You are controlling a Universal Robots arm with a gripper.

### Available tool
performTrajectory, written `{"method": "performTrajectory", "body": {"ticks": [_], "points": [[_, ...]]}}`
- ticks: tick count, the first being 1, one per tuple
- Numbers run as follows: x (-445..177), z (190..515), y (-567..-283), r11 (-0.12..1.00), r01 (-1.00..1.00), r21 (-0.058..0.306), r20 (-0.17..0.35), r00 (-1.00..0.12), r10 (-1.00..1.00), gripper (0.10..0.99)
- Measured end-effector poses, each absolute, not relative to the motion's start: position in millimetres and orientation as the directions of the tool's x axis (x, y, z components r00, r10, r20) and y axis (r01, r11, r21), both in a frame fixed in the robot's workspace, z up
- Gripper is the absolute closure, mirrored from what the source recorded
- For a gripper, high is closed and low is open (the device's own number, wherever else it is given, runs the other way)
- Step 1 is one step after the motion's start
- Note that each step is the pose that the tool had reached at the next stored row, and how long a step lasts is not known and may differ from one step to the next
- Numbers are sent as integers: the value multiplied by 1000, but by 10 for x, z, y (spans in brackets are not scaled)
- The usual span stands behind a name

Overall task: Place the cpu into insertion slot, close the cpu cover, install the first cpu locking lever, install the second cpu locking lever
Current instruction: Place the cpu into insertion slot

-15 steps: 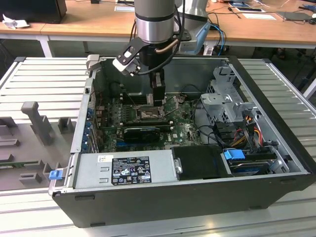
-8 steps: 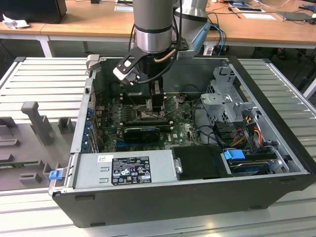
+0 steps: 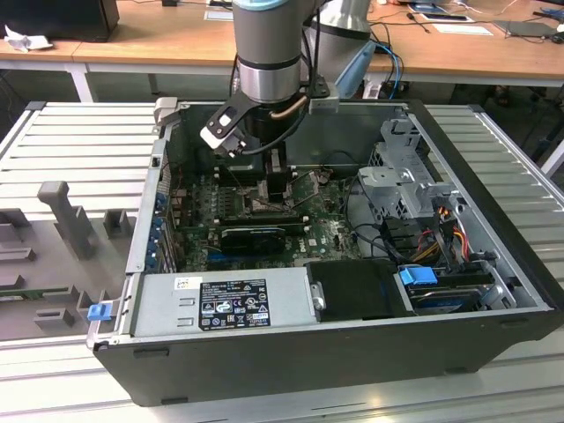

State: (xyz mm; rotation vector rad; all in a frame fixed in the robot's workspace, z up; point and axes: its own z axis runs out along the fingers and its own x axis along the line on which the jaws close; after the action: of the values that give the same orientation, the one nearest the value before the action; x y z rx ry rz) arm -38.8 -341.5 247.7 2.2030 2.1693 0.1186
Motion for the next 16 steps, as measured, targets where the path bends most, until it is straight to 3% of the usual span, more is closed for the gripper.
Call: {"method": "performTrajectory", "body": {"ticks": [16], "points": [[-502, 2207, -3199, -18, 996, 87, 22, 17, 1000, 561]]}}
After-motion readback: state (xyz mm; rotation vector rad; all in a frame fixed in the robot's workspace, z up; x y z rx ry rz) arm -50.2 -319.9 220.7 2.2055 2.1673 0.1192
